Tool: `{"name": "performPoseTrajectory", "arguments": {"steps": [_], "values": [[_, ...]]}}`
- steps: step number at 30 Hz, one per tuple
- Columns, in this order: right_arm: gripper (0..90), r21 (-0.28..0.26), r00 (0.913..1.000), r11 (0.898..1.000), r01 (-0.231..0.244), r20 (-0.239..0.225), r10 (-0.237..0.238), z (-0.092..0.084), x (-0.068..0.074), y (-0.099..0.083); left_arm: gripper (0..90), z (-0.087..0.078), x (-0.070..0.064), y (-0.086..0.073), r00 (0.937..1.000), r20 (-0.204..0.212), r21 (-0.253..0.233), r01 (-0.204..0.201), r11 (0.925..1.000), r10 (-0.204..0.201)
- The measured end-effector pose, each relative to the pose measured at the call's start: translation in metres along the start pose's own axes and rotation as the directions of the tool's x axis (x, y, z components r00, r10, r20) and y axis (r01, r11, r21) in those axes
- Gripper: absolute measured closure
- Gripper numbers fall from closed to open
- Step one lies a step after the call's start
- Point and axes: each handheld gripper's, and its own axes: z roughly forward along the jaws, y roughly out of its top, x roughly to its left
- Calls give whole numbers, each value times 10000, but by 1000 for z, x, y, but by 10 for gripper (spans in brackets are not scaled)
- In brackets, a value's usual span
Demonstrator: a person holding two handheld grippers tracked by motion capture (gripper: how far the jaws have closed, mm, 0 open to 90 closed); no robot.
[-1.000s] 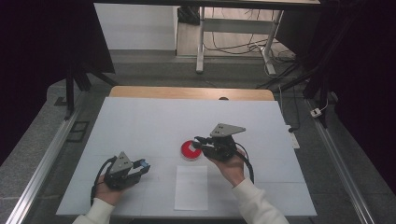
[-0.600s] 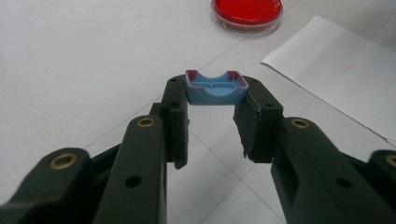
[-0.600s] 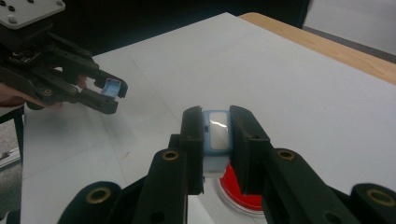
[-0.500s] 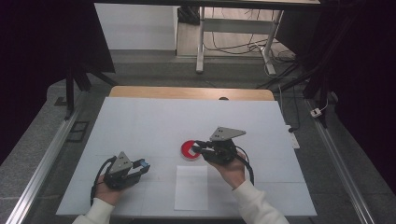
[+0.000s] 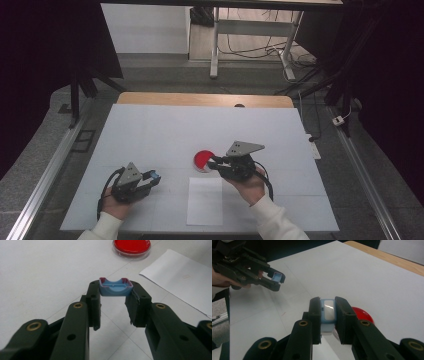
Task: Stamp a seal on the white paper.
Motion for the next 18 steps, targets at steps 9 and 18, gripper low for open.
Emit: {"name": "performPoseTrajectory", "arguments": {"steps": [9, 18], "values": [[755, 73, 9998, 9999, 120, -153, -119, 2, 6, -2, 655, 0, 0, 0, 10000, -6, -1, 16, 10000, -16], [755, 202, 9989, 9992, 337, -329, -330, 2, 14, -3, 655, 0, -1, 0, 10000, 5, -25, 17, 10000, -17]]}}
